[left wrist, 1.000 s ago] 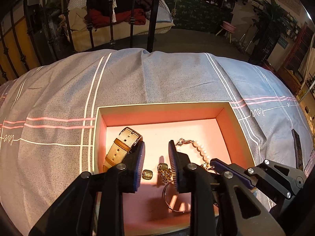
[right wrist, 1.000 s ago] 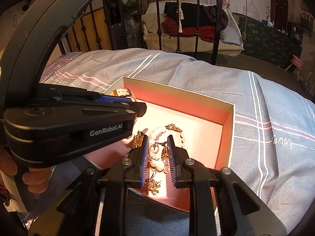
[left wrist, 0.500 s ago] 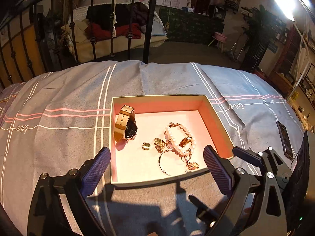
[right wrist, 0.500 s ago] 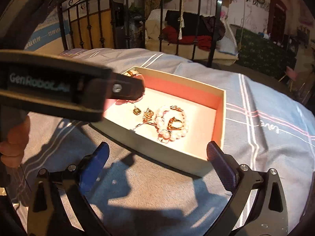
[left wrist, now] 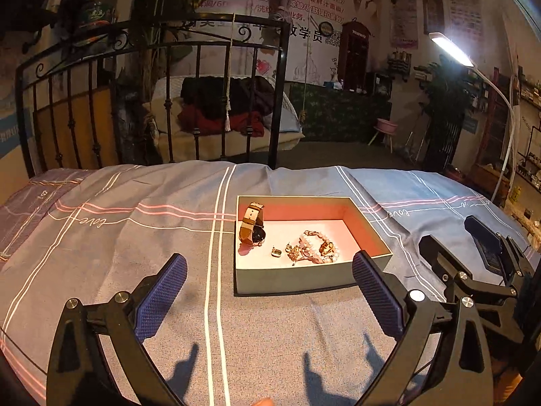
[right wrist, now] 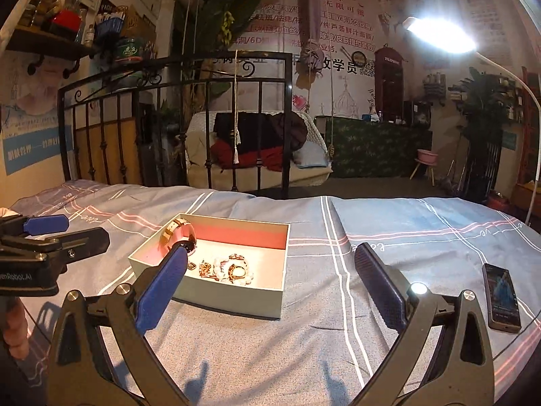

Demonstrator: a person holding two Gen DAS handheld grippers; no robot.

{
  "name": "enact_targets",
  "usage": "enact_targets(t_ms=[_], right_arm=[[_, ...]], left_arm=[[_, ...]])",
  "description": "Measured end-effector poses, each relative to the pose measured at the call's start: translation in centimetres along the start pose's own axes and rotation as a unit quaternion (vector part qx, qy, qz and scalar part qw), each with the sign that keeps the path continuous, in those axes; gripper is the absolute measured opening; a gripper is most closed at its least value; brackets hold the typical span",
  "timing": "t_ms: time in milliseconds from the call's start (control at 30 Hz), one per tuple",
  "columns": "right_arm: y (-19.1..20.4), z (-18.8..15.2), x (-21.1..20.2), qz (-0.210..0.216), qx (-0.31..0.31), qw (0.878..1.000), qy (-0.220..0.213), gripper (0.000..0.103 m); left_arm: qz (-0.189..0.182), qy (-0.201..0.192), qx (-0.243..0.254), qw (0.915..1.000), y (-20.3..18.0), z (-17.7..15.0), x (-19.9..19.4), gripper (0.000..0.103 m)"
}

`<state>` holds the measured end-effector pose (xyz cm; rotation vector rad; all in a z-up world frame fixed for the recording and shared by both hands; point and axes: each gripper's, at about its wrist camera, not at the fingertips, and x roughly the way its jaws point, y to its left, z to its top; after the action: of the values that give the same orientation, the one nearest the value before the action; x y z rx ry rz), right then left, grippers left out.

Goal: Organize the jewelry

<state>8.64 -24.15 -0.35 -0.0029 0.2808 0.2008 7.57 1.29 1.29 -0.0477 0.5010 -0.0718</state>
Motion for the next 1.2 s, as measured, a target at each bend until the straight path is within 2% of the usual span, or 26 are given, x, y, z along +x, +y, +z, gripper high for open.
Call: enact_targets(t_ms=[267, 600, 1200], right_arm=[[-0.6, 0.2, -2.0, 0.001, 0.011, 1.0, -0.016, 0.098], [-0.9, 0.9, -3.2, 0.001, 0.017, 0.999, -0.034, 0.098], [-0.7, 0.4, -2.5, 0.014, 0.016, 1.0, -0.023, 0.098]], left_arm=[[0.017, -0.033, 0.007, 0.9993, 0.0, 0.1, -1.4, 0.096], [0.017, -0.033, 0.011, 0.9992, -0.3, -0.8, -2.0, 0.096], [0.02, -0.025, 0.013, 0.9994, -0.3, -0.9, -1.9, 0.096]])
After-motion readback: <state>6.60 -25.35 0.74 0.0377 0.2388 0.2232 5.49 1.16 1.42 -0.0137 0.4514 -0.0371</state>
